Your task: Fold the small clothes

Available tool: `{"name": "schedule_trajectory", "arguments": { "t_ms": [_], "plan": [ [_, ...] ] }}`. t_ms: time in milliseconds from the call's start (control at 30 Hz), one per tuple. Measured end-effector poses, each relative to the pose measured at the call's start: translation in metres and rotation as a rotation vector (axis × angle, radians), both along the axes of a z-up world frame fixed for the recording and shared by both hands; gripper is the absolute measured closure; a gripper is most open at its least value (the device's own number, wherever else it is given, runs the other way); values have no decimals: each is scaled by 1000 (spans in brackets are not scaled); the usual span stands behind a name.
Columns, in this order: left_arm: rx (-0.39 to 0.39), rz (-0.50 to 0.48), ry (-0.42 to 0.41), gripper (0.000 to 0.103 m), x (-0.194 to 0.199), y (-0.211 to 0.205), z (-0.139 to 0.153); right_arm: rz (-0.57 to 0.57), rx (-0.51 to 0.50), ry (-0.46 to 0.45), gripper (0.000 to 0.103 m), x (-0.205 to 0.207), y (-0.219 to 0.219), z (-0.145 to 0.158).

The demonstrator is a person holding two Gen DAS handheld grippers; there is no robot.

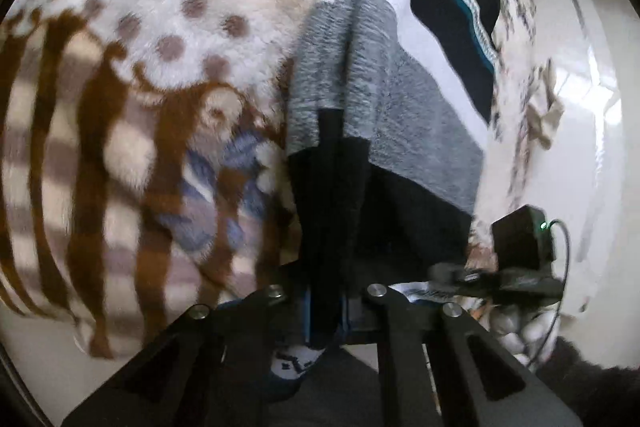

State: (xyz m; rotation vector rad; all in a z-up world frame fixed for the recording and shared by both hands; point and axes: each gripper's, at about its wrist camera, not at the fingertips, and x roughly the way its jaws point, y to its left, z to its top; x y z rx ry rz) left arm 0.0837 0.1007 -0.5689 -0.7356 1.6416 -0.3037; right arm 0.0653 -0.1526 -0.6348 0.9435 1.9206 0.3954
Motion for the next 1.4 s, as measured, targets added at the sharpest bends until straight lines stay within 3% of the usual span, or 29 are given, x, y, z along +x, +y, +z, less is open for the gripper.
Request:
{"name": "schedule_trajectory", "arguments": {
  "t_ms": [33, 67, 367, 533, 633, 733, 933, 1000, 1033, 1067, 1167, 1200, 1267, 1400],
  "plan": [
    [-5, 20, 3, 96, 0, 2, 3, 5, 9, -9, 85, 0, 4, 3],
    [-12, 44, -2, 96, 0, 4, 11, 2, 21, -17, 89, -3, 3, 9],
    [-92, 109, -87, 96, 15, 17, 78, -68, 120, -105, 91, -5, -16, 73],
    [-193, 191, -168, 96, 71, 15, 115, -130, 188, -189, 91, 30, -34, 126],
    [-239, 220, -224, 96, 119, 8, 125, -166, 203, -264, 91, 74, -43, 156],
    [-236, 234, -294, 96, 181, 6, 128, -188, 188, -363, 91, 132, -45, 187],
    [-229, 286, -328, 95, 299, 10, 100, -249, 119, -467, 91, 255, -56, 192],
    [-269, 307, -290, 87, 339, 11, 80, -267, 94, -464, 91, 291, -55, 180],
    [-276, 301, -286, 70, 353, 10, 75, -284, 62, -460, 91, 313, -54, 173],
    [-267, 293, -287, 53, 368, 10, 71, -291, 54, -458, 87, 329, -55, 167],
    [-277, 260, -271, 50, 401, 4, 62, -361, -13, -453, 84, 378, -65, 154],
    [-276, 245, -267, 50, 412, 1, 57, -389, -17, -453, 72, 389, -70, 153],
    [-287, 240, -260, 50, 419, 2, 55, -430, -34, -462, 59, 407, -80, 153],
    [-331, 293, -216, 49, 433, 15, 44, -397, -77, -496, 48, 420, -84, 158]
  ]
}}
